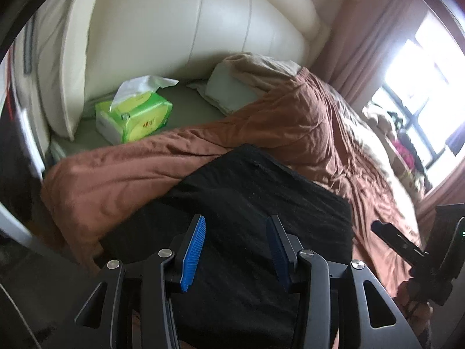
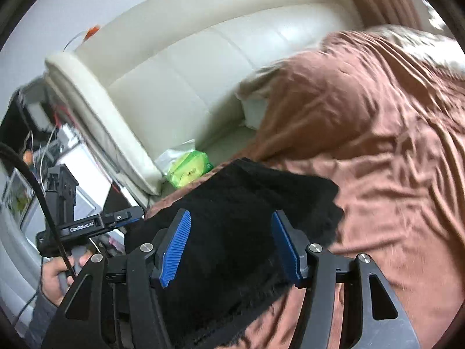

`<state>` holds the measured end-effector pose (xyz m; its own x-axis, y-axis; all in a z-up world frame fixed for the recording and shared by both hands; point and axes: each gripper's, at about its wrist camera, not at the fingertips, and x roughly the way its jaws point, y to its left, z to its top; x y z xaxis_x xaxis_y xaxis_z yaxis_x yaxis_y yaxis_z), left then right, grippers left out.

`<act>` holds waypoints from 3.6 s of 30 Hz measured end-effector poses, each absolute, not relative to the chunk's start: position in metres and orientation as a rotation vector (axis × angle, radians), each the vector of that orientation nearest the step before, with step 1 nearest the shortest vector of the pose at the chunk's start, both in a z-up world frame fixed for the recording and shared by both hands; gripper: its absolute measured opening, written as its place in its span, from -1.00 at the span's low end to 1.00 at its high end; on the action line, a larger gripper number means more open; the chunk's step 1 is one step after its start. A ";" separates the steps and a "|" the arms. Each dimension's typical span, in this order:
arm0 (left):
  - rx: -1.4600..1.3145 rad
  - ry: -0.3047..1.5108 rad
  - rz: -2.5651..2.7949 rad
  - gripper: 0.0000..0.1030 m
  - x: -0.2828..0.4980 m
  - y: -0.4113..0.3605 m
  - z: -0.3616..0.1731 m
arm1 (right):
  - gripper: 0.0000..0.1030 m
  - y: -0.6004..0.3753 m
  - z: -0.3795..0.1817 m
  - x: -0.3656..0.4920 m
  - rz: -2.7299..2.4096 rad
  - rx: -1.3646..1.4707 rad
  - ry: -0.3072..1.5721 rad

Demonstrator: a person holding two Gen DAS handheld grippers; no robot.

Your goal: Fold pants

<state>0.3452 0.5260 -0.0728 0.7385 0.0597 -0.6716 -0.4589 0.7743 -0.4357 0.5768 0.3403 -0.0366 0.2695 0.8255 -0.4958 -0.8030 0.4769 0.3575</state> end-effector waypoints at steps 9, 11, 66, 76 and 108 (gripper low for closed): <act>-0.653 0.738 0.341 -0.11 0.352 0.502 -0.117 | -0.17 0.362 -0.072 0.603 1.054 -0.059 0.715; -0.656 0.736 0.345 -0.11 0.351 0.498 -0.123 | -0.29 0.364 -0.087 0.608 1.039 -0.110 0.750; -0.804 0.580 0.425 -0.07 0.232 0.514 -0.120 | -0.68 0.307 -0.092 0.529 1.181 -0.232 0.762; -0.860 0.560 0.483 0.32 0.266 0.560 -0.133 | -0.68 0.262 -0.085 0.515 1.106 -0.215 0.774; -0.677 0.638 0.485 -0.64 0.231 0.491 -0.089 | -0.05 0.171 -0.029 0.480 0.998 -0.126 0.774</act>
<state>0.2315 0.4911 -0.0893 0.7074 0.2040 -0.6768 -0.5977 0.6837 -0.4186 0.4804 0.1708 -0.0288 0.3035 0.7084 -0.6372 -0.7935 0.5582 0.2425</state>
